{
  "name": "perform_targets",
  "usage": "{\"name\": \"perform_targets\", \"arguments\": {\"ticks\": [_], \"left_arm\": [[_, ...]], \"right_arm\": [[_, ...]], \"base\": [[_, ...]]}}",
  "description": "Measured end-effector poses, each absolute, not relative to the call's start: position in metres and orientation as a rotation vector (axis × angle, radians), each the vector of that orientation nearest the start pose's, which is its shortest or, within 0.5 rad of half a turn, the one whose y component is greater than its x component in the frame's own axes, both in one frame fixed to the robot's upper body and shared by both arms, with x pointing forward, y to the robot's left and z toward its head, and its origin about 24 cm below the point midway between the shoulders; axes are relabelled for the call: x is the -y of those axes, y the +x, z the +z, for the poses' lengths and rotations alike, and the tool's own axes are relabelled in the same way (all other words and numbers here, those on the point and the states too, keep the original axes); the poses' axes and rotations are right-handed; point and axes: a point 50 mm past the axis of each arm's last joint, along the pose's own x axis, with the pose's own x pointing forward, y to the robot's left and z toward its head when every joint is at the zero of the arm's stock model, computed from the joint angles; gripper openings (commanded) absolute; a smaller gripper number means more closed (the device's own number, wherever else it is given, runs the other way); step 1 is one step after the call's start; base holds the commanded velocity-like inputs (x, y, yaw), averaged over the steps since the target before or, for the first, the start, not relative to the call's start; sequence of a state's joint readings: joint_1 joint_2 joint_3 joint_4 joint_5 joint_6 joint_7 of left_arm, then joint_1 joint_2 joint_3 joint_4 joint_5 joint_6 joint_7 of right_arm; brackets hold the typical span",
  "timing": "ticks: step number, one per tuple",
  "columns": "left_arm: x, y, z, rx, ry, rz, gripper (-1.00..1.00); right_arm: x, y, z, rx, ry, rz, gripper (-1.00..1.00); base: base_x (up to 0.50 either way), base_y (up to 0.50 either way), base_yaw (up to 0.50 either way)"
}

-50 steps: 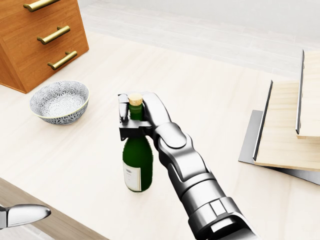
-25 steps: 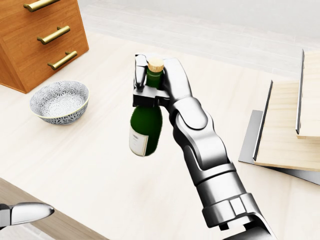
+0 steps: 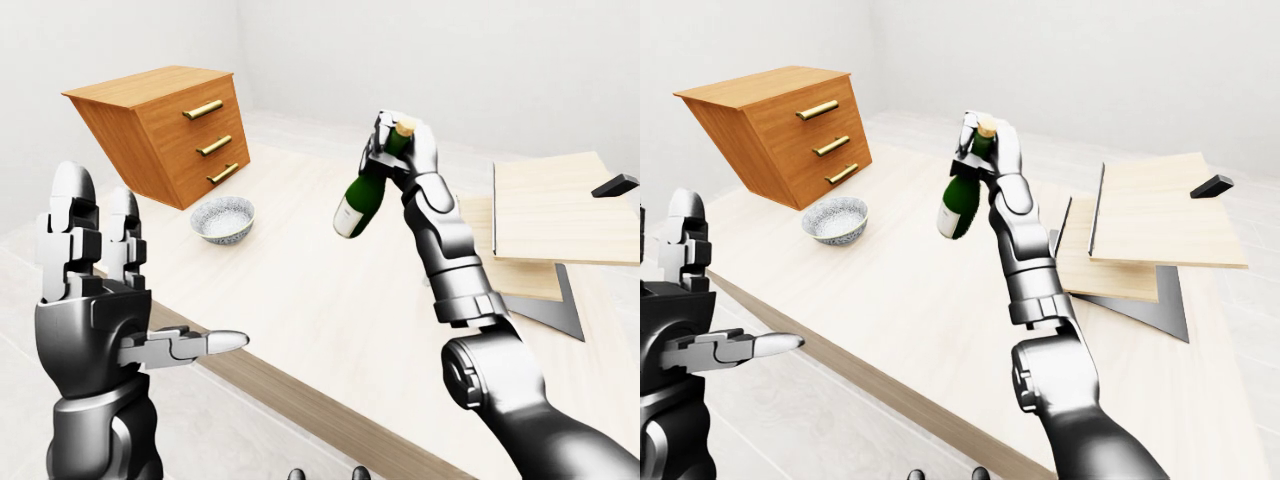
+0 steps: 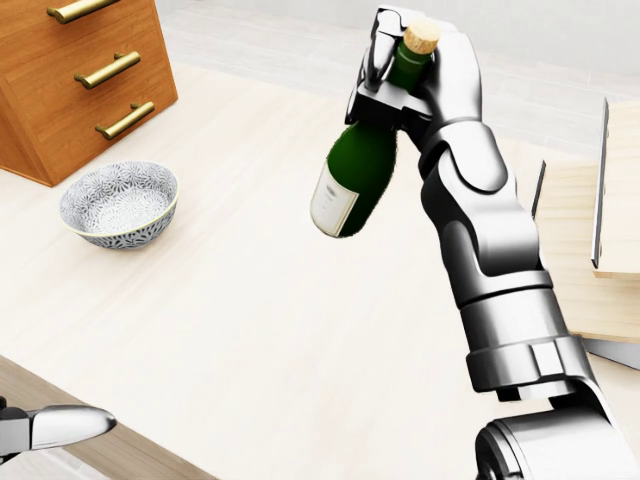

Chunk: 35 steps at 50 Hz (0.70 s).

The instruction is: Put the wine bottle on the wine rack.

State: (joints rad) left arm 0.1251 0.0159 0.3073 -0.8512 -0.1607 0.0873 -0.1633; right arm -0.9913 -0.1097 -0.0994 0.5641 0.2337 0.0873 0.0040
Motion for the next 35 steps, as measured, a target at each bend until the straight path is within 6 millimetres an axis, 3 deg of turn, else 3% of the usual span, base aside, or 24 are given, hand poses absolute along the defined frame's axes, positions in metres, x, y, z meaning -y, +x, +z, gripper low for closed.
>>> {"name": "perform_targets", "arguments": {"ticks": [22, 35], "left_arm": [[-0.198, 0.175, 0.196, 0.661, 0.057, 0.081, 1.0], [-0.198, 0.175, 0.197, 0.667, 0.057, 0.08, 1.0]], "right_arm": [[0.161, 0.417, 0.23, 0.211, 0.158, 0.028, -1.0], [0.176, 0.421, 0.252, 0.227, 0.228, -0.003, -1.0]], "base": [[0.0, 0.0, 0.0], [0.0, 0.0, 0.0]]}}
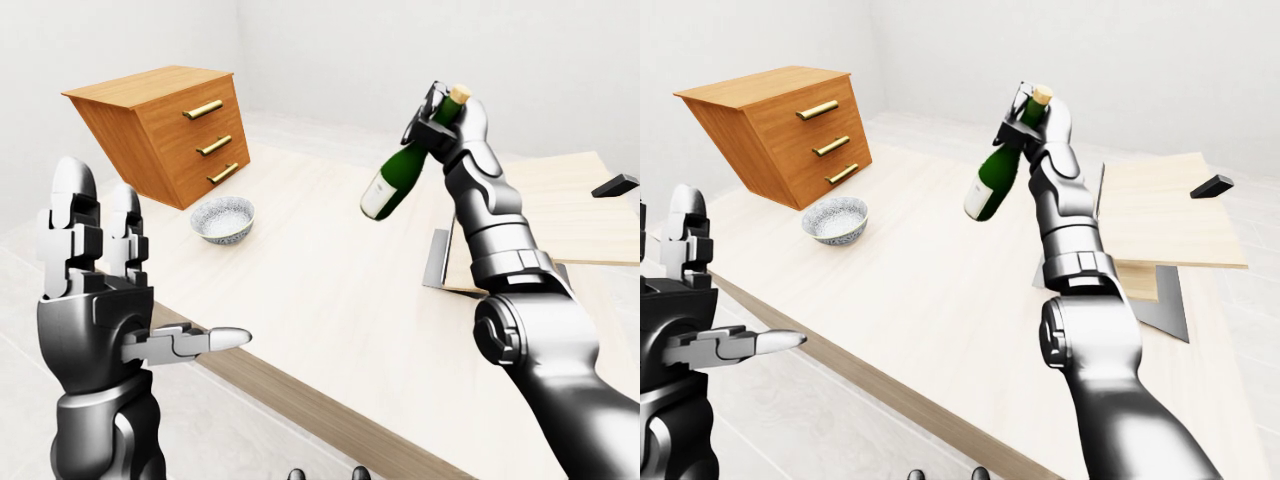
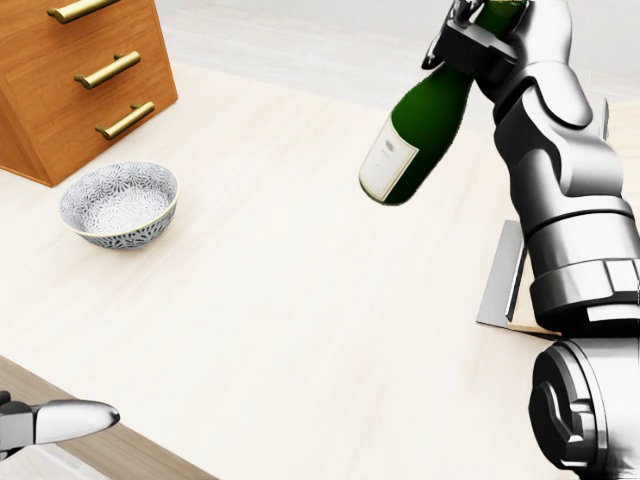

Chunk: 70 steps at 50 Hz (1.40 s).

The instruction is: Put the wine bottle on the wine rack.

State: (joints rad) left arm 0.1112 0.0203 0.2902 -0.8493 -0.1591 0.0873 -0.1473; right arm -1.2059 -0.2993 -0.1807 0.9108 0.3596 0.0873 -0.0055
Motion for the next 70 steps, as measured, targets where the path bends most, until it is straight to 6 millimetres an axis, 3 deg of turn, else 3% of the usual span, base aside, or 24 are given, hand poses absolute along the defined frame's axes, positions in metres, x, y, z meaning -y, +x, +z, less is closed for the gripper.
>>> {"name": "perform_targets", "arguments": {"ticks": [36, 53, 70], "left_arm": [[-0.2, 0.176, 0.196, 0.658, 0.06, 0.082, 1.0], [-0.2, 0.175, 0.193, 0.645, 0.056, 0.083, 1.0], [-0.201, 0.172, 0.195, 0.654, 0.056, 0.087, 1.0]], "right_arm": [[0.244, 0.412, 0.285, 0.3, 0.458, -0.14, -1.0], [0.266, 0.403, 0.309, 0.371, 0.499, -0.17, -1.0], [0.287, 0.396, 0.32, 0.379, 0.522, -0.239, -1.0]], "base": [[0.0, 0.0, 0.0], [0.0, 0.0, 0.0], [0.0, 0.0, 0.0]]}}
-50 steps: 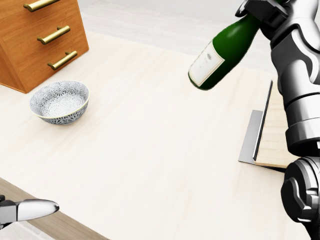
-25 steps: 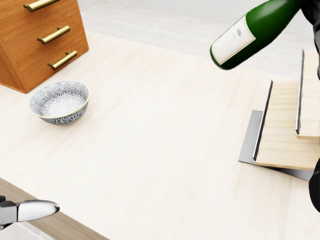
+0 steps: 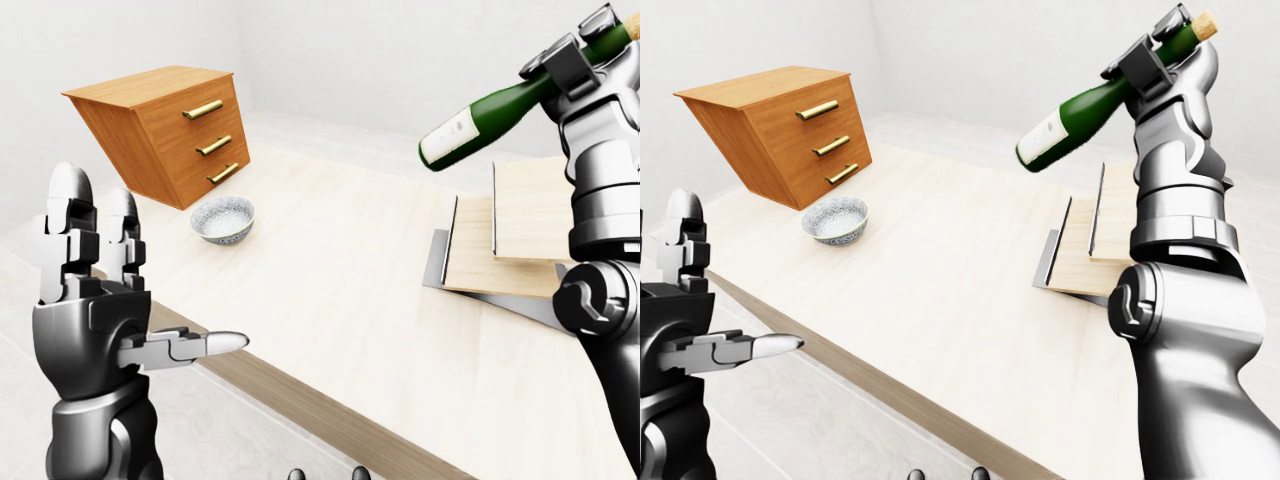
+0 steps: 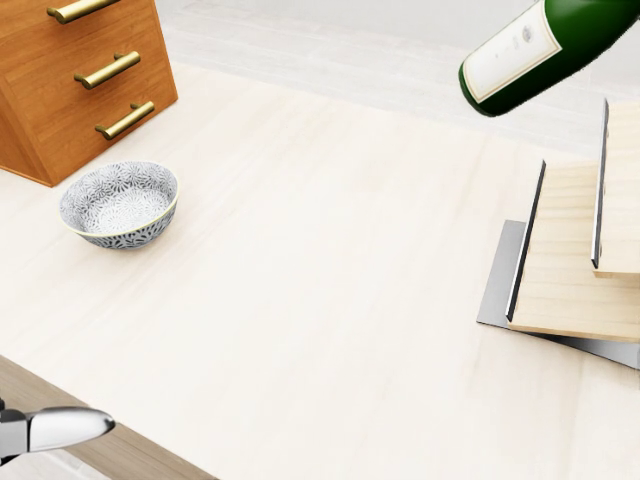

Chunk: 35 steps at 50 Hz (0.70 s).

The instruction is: Put the wine bottle on the wine rack.

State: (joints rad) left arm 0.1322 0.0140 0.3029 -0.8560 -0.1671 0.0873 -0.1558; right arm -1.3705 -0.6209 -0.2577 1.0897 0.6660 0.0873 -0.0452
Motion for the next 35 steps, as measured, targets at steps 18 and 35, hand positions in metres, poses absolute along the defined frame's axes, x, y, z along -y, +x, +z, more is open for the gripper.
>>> {"name": "perform_targets", "arguments": {"ticks": [18, 35], "left_arm": [[-0.203, 0.17, 0.196, 0.66, 0.055, 0.093, 1.0], [-0.203, 0.167, 0.196, 0.662, 0.055, 0.094, 1.0]], "right_arm": [[0.324, 0.377, 0.323, 0.431, 0.552, -0.354, -1.0], [0.357, 0.353, 0.329, 0.512, 0.609, -0.436, -1.0]], "base": [[0.0, 0.0, 0.0], [0.0, 0.0, 0.0]]}}
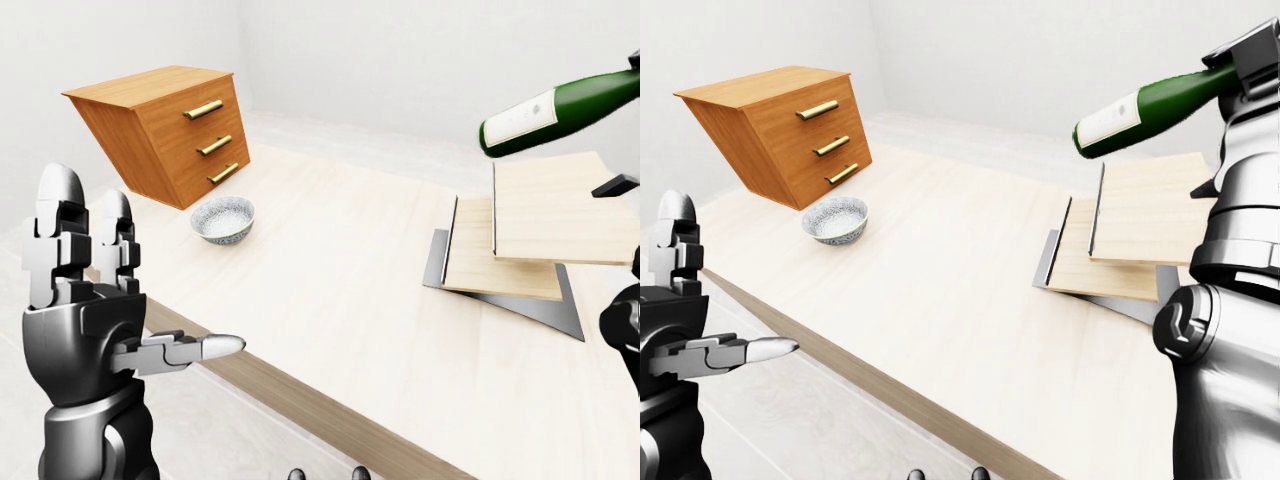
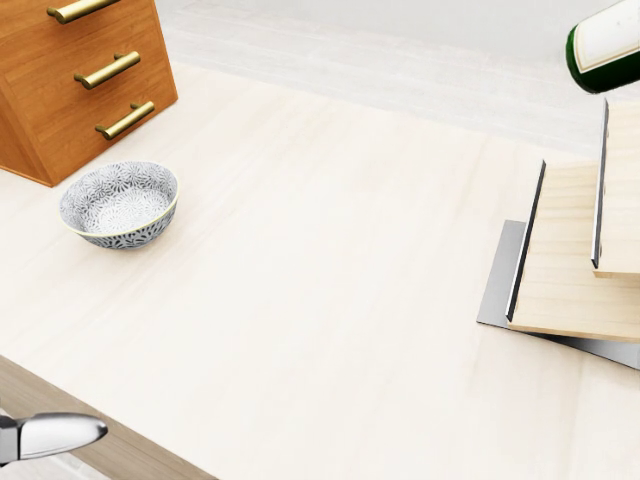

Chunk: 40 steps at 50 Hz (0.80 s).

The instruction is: Put the wine bottle on the wine rack.

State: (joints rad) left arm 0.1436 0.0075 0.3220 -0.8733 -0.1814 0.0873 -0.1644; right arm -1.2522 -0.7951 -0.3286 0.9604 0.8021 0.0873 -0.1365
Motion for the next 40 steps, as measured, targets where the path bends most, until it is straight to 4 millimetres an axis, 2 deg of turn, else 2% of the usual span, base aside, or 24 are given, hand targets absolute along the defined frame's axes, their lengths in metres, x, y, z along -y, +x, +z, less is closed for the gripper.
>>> {"name": "perform_targets", "arguments": {"ticks": [22, 40], "left_arm": [[-0.203, 0.168, 0.194, 0.648, 0.057, 0.095, 1.0], [-0.202, 0.169, 0.194, 0.649, 0.053, 0.09, 1.0]], "right_arm": [[0.39, 0.324, 0.33, 0.587, 0.738, -0.508, -1.0], [0.409, 0.314, 0.307, 0.543, 0.771, -0.57, -1.0]], "base": [[0.0, 0.0, 0.0], [0.0, 0.0, 0.0]]}}
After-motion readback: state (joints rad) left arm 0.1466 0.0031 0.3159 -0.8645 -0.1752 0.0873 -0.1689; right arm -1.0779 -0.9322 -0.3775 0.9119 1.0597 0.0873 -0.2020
